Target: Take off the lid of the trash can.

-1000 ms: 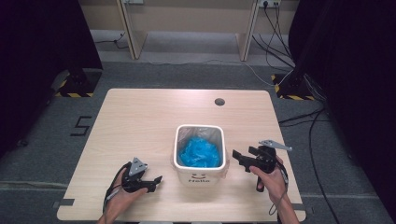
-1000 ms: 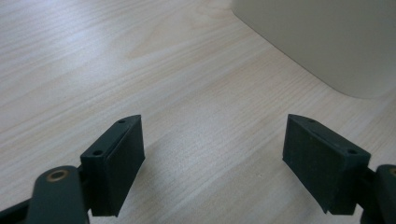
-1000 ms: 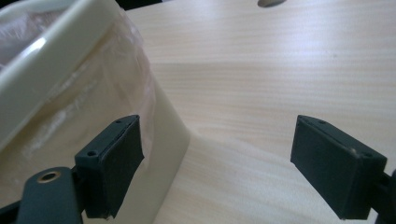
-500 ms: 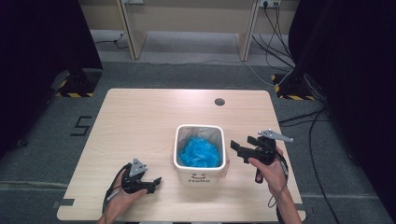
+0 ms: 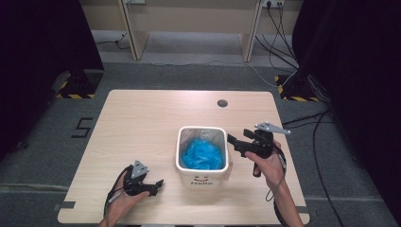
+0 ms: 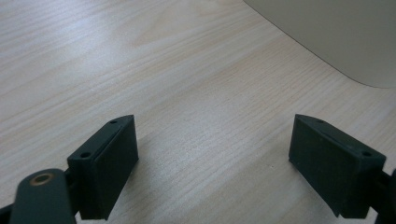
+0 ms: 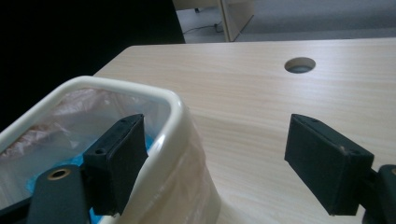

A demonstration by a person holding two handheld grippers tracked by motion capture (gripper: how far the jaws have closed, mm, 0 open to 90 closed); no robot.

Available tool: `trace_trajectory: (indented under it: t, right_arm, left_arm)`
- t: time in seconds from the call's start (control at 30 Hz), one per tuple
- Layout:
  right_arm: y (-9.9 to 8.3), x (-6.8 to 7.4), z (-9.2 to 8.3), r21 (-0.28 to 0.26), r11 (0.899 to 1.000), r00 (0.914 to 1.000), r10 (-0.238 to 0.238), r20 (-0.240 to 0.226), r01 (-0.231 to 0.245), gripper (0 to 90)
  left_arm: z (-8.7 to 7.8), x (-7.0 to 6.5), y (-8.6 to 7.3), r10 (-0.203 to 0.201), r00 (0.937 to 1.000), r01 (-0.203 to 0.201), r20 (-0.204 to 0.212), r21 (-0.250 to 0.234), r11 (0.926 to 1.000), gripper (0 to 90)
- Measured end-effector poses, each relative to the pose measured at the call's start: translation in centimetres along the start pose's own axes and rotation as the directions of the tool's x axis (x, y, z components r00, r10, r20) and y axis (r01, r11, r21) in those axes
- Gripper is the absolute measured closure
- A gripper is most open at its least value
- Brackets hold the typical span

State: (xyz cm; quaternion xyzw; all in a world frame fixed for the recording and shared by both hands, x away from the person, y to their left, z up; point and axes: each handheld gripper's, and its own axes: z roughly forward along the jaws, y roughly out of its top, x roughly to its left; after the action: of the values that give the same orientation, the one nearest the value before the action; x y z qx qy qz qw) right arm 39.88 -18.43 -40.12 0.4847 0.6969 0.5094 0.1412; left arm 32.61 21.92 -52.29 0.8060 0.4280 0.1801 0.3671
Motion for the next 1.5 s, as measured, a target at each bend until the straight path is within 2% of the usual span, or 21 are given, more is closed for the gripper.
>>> trace_trajectory:
  t: [0.13, 0.17, 0.27, 0.3, 0.37, 0.43, 0.57, 0.6, 0.63, 0.7, 0.73, 0.77, 0.8, 0.83, 0.87, 1.1, 1.2, 1.4, 1.5]
  right_arm:
    - [0.6, 0.4, 0.7, 0.024, 0.999, 0.9996, -0.028, -0.004, 0.029, 21.7]
    - [0.8, 0.6, 1.2, 0.041, 0.998, 0.9987, -0.050, -0.006, 0.050, 22.5]
    - [1.1, 0.9, 1.6, 0.058, 0.996, 0.9976, -0.070, 0.006, 0.069, 26.6]
    - [1.3, 1.0, 2.0, 0.071, 0.993, 0.9958, -0.091, 0.005, 0.091, 32.9]
    - [1.5, 1.2, 2.3, 0.090, 0.992, 0.9962, -0.088, 0.002, 0.087, 39.8]
    - [1.6, 1.3, 2.5, 0.097, 0.991, 0.9955, -0.095, 0.004, 0.094, 41.2]
    - [1.9, 2.0, 3.3, 0.136, 0.977, 0.9859, -0.167, 0.015, 0.163, 50.6]
    - [1.9, 2.0, 3.3, 0.136, 0.977, 0.9859, -0.167, 0.015, 0.163, 50.6]
    - [1.9, 2.3, 3.6, 0.152, 0.972, 0.9829, -0.184, 0.014, 0.179, 52.5]
    - [1.9, 2.4, 3.8, 0.164, 0.969, 0.9818, -0.190, 0.014, 0.185, 53.2]
    - [1.8, 2.6, 4.1, 0.182, 0.963, 0.9778, -0.208, 0.023, 0.201, 56.1]
    - [1.8, 2.6, 4.1, 0.182, 0.963, 0.9778, -0.208, 0.023, 0.201, 56.1]
    - [1.7, 2.7, 4.4, 0.199, 0.959, 0.9774, -0.210, 0.021, 0.202, 60.0]
    - [1.7, 2.7, 4.4, 0.199, 0.959, 0.9774, -0.210, 0.021, 0.202, 60.0]
    - [1.6, 2.8, 4.5, 0.203, 0.957, 0.9764, -0.216, 0.009, 0.210, 65.0]
    - [1.9, 3.2, 4.3, 0.188, 0.955, 0.9712, -0.237, 0.023, 0.229, 68.3]
    - [2.3, 3.5, 3.9, 0.163, 0.964, 0.9759, -0.217, 0.021, 0.211, 70.0]
    - [2.7, 3.8, 3.6, 0.155, 0.963, 0.9741, -0.225, 0.021, 0.219, 70.5]
    - [3.0, 3.7, 3.2, 0.137, 0.969, 0.9781, -0.208, 0.010, 0.205, 71.2]
  left_arm:
    - [0.0, 0.0, 0.0, -0.001, 1.0000, 0.001, 0.000, 0.001, 1.0000, 14.3]
    - [0.0, 0.0, 0.0, -0.001, 1.0000, 0.001, 0.000, 0.001, 1.0000, 14.2]
    - [0.0, 0.0, 0.0, 0.000, 1.0000, 0.000, 0.000, 0.001, 1.0000, 14.1]
    - [0.0, 0.0, 0.0, 0.000, 1.0000, 0.000, 0.000, 0.001, 1.0000, 14.1]
    - [0.0, 0.0, 0.0, 0.000, 1.0000, 0.000, 0.000, 0.002, 1.0000, 14.0]
    - [0.0, 0.0, 0.0, 0.000, 1.0000, 0.000, 0.000, 0.002, 1.0000, 13.9]
    - [0.1, 0.0, 0.1, 0.001, 1.0000, -0.001, 0.000, 0.001, 1.0000, 13.8]
    - [0.1, 0.0, 0.1, 0.001, 1.0000, -0.001, 0.000, 0.001, 1.0000, 13.7]
    - [0.1, 0.0, 0.1, 0.001, 1.0000, -0.001, 0.000, 0.001, 1.0000, 13.8]
    - [0.1, 0.0, 0.0, 0.001, 1.0000, -0.001, 0.000, 0.001, 1.0000, 13.7]
    - [0.1, 0.0, 0.1, 0.001, 1.0000, -0.001, 0.001, 0.002, 1.0000, 13.7]
    - [0.1, 0.0, 0.1, 0.001, 1.0000, -0.001, 0.001, 0.002, 1.0000, 13.6]
    - [0.1, 0.0, 0.1, 0.001, 1.0000, -0.001, 0.001, 0.001, 1.0000, 13.6]
    - [0.1, 0.0, 0.1, 0.001, 1.0000, -0.001, 0.001, 0.001, 1.0000, 13.6]
    - [0.1, 0.0, 0.1, 0.001, 1.0000, -0.001, 0.001, 0.001, 1.0000, 13.6]
    - [0.1, 0.0, 0.1, 0.002, 1.0000, -0.002, 0.001, 0.002, 1.0000, 13.6]
    - [0.1, 0.1, 0.1, 0.002, 1.0000, -0.002, 0.001, 0.002, 1.0000, 13.6]
    - [0.1, 0.1, 0.1, 0.003, 1.0000, -0.003, 0.002, 0.003, 1.0000, 13.6]
    - [0.1, 0.1, 0.1, 0.003, 1.0000, -0.003, 0.003, 0.003, 1.0000, 13.5]
